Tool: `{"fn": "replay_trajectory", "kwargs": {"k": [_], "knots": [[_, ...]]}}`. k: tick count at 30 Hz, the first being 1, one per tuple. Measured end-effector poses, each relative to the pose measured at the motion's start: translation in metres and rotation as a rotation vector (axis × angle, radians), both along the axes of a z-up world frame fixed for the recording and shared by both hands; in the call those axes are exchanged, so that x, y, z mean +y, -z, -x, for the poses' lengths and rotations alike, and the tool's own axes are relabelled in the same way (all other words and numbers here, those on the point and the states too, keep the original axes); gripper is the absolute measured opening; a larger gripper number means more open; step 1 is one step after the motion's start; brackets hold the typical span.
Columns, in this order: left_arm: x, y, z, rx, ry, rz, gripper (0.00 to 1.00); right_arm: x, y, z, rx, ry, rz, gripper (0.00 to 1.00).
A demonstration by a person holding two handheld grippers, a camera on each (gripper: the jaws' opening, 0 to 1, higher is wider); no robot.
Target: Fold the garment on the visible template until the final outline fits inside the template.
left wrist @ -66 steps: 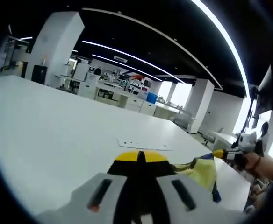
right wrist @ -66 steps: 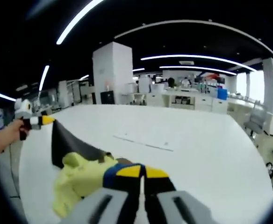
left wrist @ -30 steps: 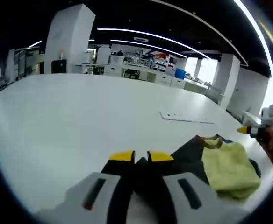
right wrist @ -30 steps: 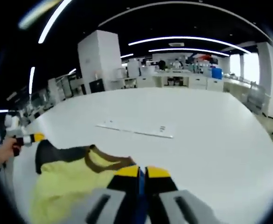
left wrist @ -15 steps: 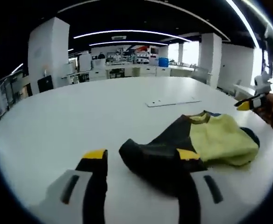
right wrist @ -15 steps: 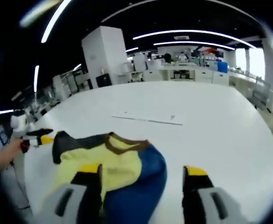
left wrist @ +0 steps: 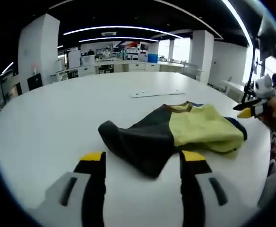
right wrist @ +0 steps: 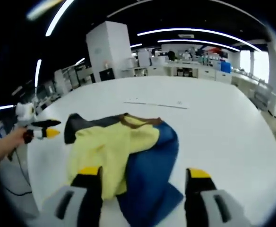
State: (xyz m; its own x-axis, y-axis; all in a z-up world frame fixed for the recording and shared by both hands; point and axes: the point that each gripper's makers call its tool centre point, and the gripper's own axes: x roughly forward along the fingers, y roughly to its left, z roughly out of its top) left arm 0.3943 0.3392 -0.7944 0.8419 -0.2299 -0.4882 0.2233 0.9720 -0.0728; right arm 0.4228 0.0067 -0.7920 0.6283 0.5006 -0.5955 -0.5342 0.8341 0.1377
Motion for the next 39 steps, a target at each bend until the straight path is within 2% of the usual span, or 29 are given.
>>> {"fn": "replay_trajectory", "kwargs": {"k": [4, 10, 14, 19, 23, 26, 30, 35, 39], "knots": [[0.003, 0.014, 0.005, 0.038, -0.026, -0.002, 0.54, -0.007, 0.006, 0.015, -0.012, 0.05, -0.003, 0.59], [-0.002, 0.022, 0.008, 0.048, -0.034, 0.014, 0.42, -0.016, 0.024, 0.034, 0.013, 0.096, 0.017, 0.57], [-0.005, 0.027, 0.009, 0.068, -0.042, 0.008, 0.34, -0.022, 0.025, 0.042, 0.0, 0.129, 0.005, 0.5], [-0.001, 0.034, 0.007, 0.084, -0.061, 0.007, 0.27, -0.024, 0.029, 0.052, -0.019, 0.126, 0.017, 0.37], [-0.002, 0.037, 0.006, 0.088, -0.066, 0.007, 0.22, -0.02, 0.037, 0.06, 0.002, 0.115, 0.014, 0.25], [-0.005, 0.037, 0.007, 0.092, -0.068, 0.028, 0.19, -0.018, 0.04, 0.065, -0.004, 0.125, 0.029, 0.18], [-0.008, 0.042, 0.006, 0.103, -0.064, 0.041, 0.11, -0.019, 0.04, 0.063, -0.021, 0.146, 0.03, 0.0], [-0.007, 0.045, 0.004, 0.114, -0.068, 0.05, 0.06, -0.021, 0.042, 0.06, -0.01, 0.139, 0.036, 0.0], [-0.008, 0.043, 0.004, 0.109, -0.07, 0.066, 0.04, -0.026, 0.037, 0.058, -0.024, 0.14, 0.046, 0.0]]}}
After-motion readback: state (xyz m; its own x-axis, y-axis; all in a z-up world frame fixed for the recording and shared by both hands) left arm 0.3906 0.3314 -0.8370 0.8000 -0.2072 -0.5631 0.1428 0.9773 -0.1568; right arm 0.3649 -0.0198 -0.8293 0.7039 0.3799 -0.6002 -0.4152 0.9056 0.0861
